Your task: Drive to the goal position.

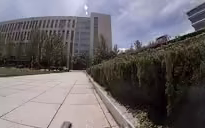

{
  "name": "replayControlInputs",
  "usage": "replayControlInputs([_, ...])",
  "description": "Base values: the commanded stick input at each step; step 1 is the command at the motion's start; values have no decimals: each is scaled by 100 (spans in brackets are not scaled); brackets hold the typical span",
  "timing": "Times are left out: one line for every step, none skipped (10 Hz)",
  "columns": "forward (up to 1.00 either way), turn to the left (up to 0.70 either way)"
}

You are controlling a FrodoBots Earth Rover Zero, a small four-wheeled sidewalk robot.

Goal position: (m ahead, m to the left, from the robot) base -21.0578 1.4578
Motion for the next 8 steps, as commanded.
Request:
replayControlInputs([10,0])
replayControlInputs([10,0])
replayControlInputs([10,0])
replayControlInputs([10,0])
replayControlInputs([10,0])
replayControlInputs([10,0])
replayControlInputs([10,0])
replayControlInputs([10,0])
